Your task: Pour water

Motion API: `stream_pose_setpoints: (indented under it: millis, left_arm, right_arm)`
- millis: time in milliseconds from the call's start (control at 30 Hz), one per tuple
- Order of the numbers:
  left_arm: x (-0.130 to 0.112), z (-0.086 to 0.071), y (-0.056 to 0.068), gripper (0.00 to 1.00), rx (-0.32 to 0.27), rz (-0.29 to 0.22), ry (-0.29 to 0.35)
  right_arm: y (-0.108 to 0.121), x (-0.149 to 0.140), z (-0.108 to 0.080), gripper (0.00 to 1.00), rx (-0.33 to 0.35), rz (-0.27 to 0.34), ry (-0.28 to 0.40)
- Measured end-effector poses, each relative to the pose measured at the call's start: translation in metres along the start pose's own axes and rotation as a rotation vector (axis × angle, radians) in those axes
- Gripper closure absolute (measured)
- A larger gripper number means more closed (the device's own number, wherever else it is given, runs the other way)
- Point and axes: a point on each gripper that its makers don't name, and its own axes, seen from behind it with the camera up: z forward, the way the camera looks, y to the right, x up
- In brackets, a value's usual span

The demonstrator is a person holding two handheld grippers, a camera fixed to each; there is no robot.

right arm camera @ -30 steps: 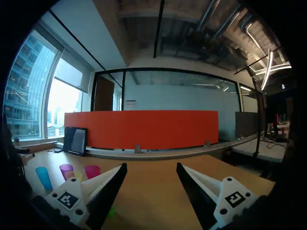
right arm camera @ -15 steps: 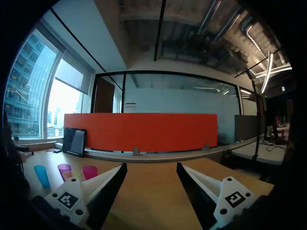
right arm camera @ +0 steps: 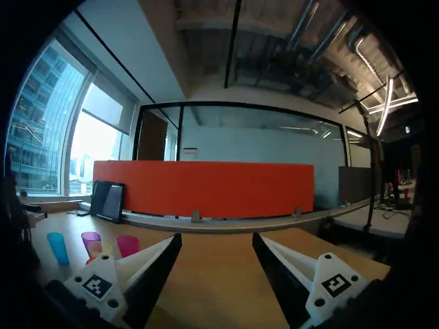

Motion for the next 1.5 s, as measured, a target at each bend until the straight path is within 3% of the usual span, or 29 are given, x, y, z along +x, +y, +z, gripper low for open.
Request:
stream_pose_setpoints:
  millis: [367, 900, 1500]
  left_arm:
    - [-0.001, 0.001, 0.001, 0.05, 0.000, 0.000, 0.000]
    - [-0.001, 0.001, 0.001, 0.05, 0.000, 0.000, 0.000]
    - [-0.001, 0.000, 0.001, 0.05, 0.000, 0.000, 0.000]
  right_arm:
    - [-0.005, -0.012, 0.006, 0.01, 0.002, -0.024, -0.012]
    - [-0.014, -0.043, 0.007, 0.00, 0.034, 0.003, -0.042]
    - [-0.007, -0.065, 0.013, 0.00, 0.013, 0.016, -0.087]
